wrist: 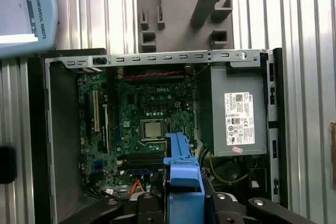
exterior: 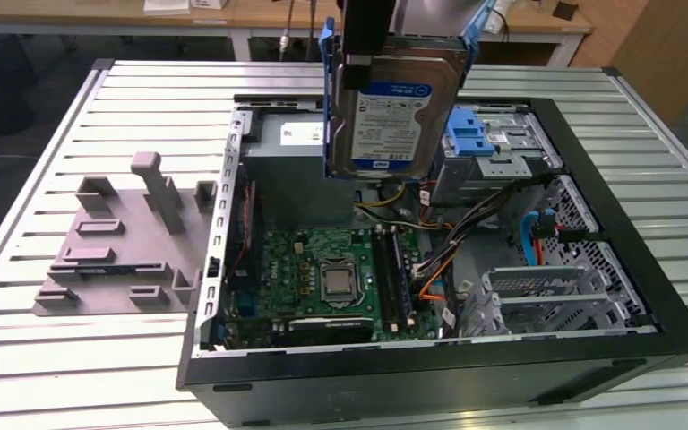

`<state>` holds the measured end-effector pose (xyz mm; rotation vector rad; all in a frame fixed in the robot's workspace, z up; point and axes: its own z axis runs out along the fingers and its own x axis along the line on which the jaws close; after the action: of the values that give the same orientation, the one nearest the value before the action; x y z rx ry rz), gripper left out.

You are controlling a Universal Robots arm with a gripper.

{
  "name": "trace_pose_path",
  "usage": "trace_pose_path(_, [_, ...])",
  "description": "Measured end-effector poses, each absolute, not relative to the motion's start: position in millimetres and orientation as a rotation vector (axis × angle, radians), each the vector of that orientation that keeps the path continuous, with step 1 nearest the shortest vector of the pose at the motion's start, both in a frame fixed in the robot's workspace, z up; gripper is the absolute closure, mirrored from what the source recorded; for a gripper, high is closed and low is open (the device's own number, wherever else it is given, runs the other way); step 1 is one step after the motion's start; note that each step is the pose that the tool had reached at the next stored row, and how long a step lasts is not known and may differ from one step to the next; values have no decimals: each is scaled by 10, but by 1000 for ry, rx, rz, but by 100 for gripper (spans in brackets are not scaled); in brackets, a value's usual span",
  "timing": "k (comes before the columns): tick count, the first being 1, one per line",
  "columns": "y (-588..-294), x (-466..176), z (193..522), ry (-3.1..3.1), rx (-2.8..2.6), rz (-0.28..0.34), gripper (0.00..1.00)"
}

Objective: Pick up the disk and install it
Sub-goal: 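Insert the disk into the insertion slot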

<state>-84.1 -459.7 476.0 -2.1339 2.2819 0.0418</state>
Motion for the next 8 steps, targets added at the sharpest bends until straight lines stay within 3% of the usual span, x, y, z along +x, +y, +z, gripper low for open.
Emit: trace_pose_path(8, [-4728,-841,4753,2268,-2143,35,64])
